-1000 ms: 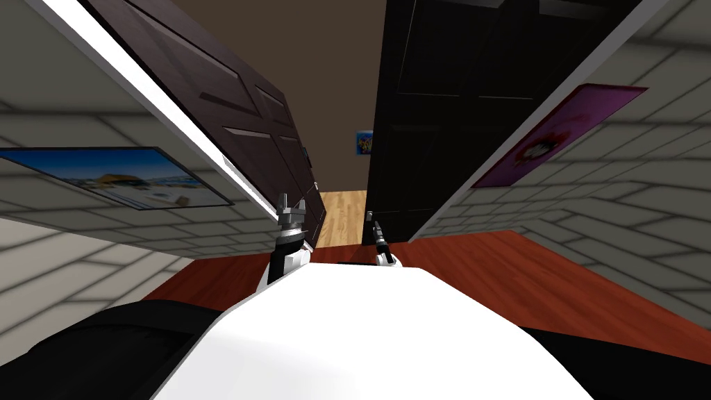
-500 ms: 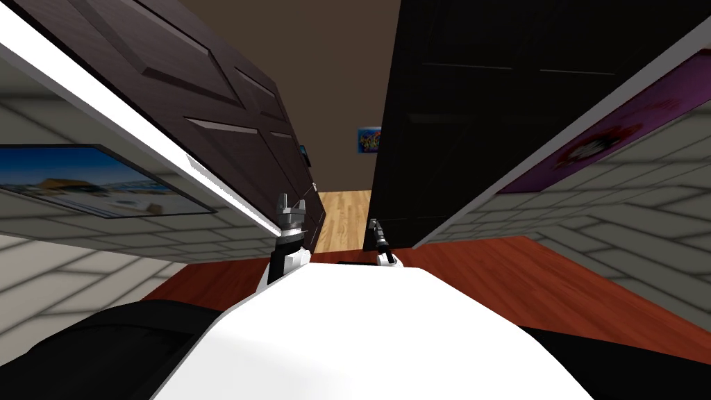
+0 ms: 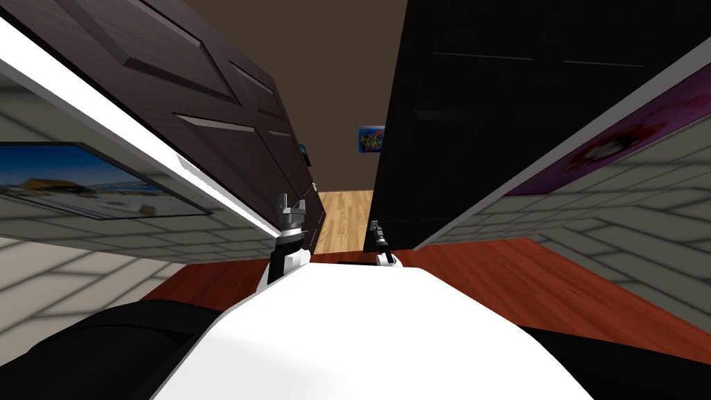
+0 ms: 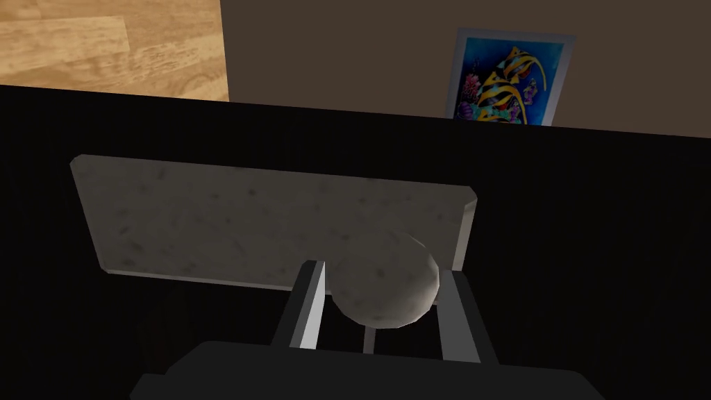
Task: Push the door open
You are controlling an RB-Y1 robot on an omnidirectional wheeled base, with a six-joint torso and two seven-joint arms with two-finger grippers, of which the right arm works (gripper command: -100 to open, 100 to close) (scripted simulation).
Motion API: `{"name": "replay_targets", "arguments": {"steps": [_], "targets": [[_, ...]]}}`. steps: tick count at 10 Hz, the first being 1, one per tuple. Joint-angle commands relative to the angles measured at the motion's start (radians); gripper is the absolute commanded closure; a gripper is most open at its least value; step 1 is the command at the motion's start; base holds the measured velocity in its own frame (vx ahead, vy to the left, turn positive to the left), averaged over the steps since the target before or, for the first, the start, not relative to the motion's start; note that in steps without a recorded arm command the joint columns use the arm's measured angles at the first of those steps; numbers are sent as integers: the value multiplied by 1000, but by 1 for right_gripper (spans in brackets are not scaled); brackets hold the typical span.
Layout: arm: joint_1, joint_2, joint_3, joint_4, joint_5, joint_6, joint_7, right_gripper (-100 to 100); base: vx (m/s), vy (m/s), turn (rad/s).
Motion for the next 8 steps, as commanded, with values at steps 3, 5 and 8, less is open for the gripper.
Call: {"name": "replay_targets", "arguments": {"steps": [3, 5, 8], "targets": [[1, 0, 0, 0, 0, -1, -1, 100, -3, -1, 2], [0, -9, -11, 2, -5, 0, 3, 100, 113, 32, -22], [-1, -18, -24, 3, -12, 0, 7, 100, 149, 53, -20]]}}
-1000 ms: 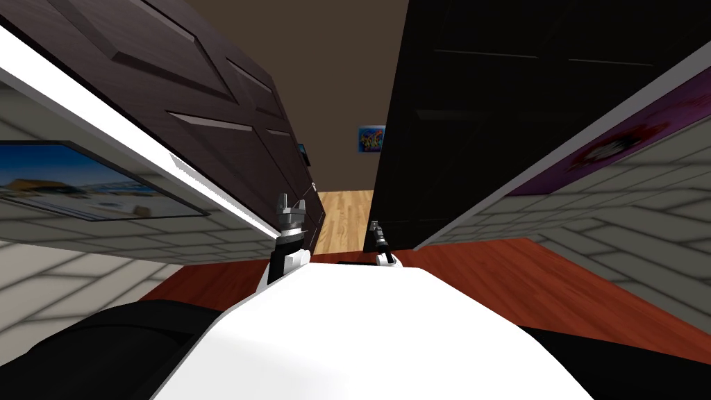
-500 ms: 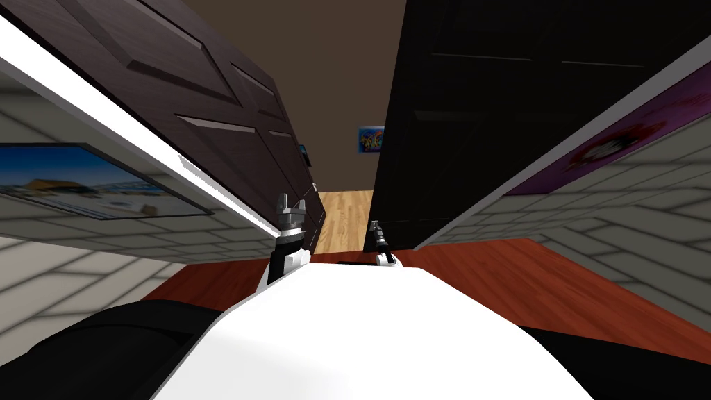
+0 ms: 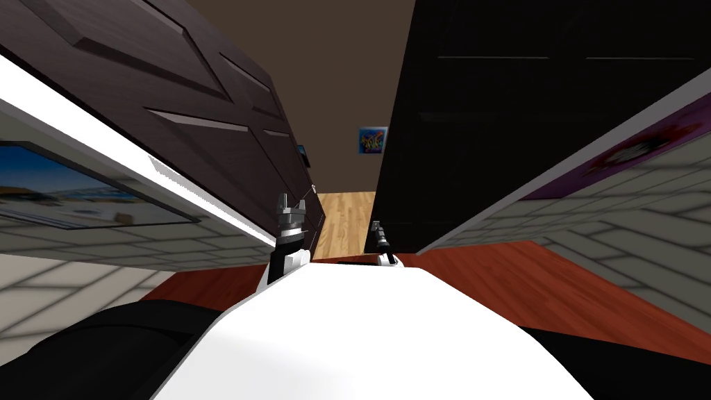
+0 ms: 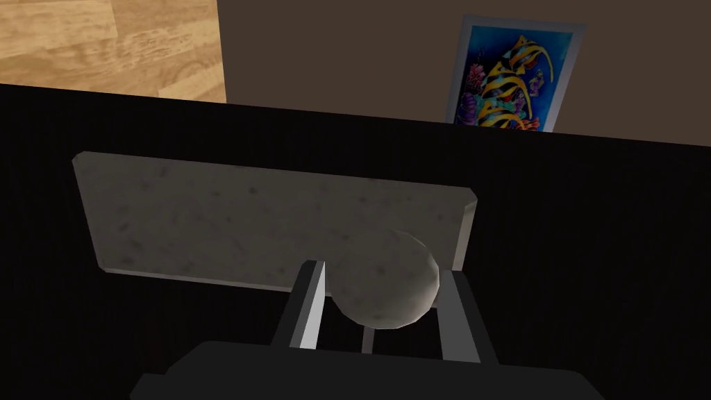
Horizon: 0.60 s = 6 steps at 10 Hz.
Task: Push the door open
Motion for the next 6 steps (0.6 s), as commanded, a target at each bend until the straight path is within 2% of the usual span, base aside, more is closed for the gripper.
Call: {"name": "replay_targets", "arguments": {"steps": [1, 4, 5, 6], "targets": [[-9, -15, -21, 3, -10, -2, 4, 100, 176, 50, -33], [-11, -29, -53, 6, -26, -4, 13, 100, 206, 63, -47], [-11, -29, -53, 6, -26, -4, 13, 100, 141, 44, -51], [-12, -35, -71, 8, -35, -5, 18, 100, 153, 37, -106]]}}
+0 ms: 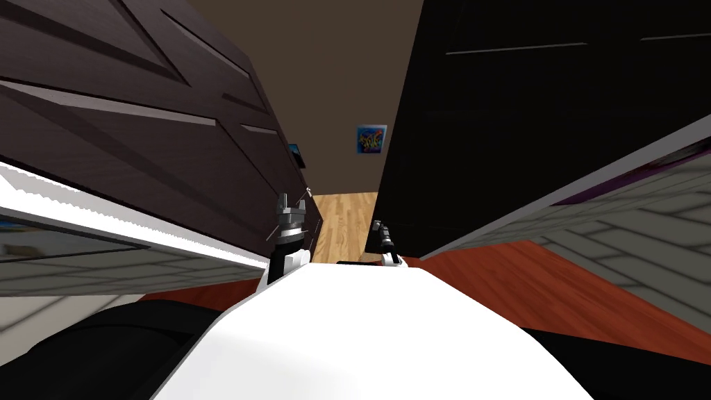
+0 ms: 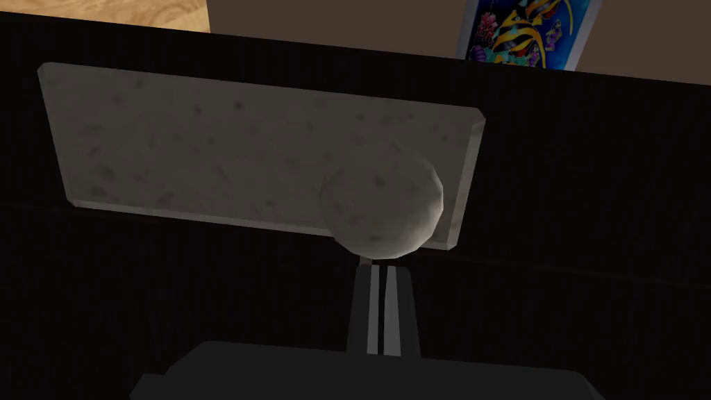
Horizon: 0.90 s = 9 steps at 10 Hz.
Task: Push the door open
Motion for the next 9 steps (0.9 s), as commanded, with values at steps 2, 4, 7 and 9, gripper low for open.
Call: {"name": "replay_targets", "arguments": {"steps": [2, 4, 7, 9], "targets": [[5, 1, -1, -4, -3, 0, 0, -100, -117, 77, -52], [10, 8, -1, -8, -7, 0, -1, -100, -187, 49, -30], [17, 32, -2, -14, -12, 0, -1, -100, -211, 81, -48], [16, 15, -4, -7, -13, -7, -1, -100, 5, 33, 9]]}}
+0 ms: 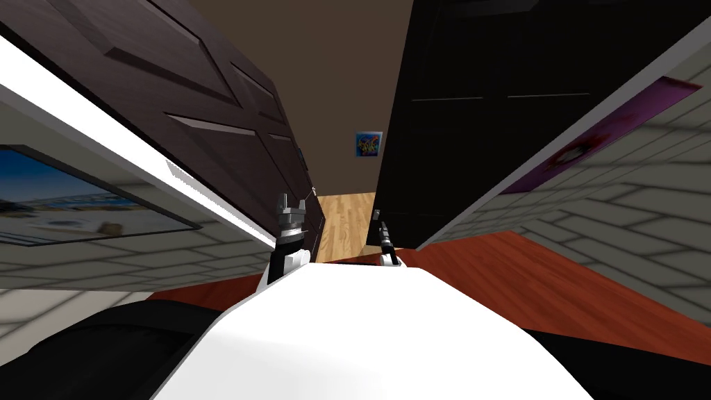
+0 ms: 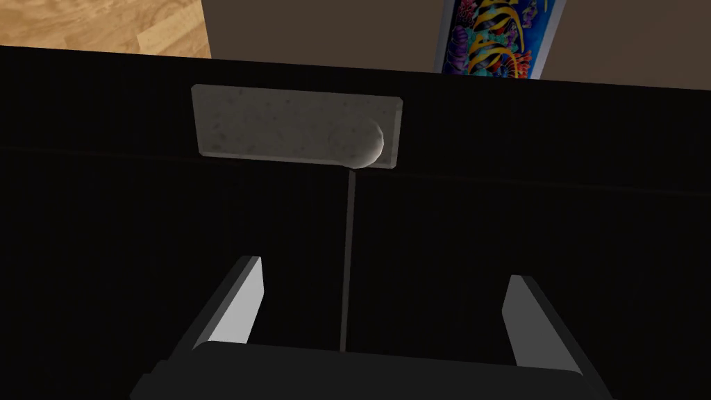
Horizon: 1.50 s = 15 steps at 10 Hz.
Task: Push the door open
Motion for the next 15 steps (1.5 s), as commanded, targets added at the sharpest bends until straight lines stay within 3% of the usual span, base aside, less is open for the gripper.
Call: {"name": "replay_targets", "arguments": {"steps": [1, 4, 9, 10, 15], "targets": [[-2, -6, -3, 3, -1, -4, 2, -100, 161, 1, 25], [-1, -11, -7, 8, -3, -15, 2, -100, 200, -6, 23], [-1, -2, -13, 17, -6, -28, 3, -100, 176, -12, 22], [-1, -2, -13, 17, -6, -28, 3, 100, -17, 3, 0], [-1, -2, -13, 17, -6, -28, 3, 100, -13, 1, 1]]}}
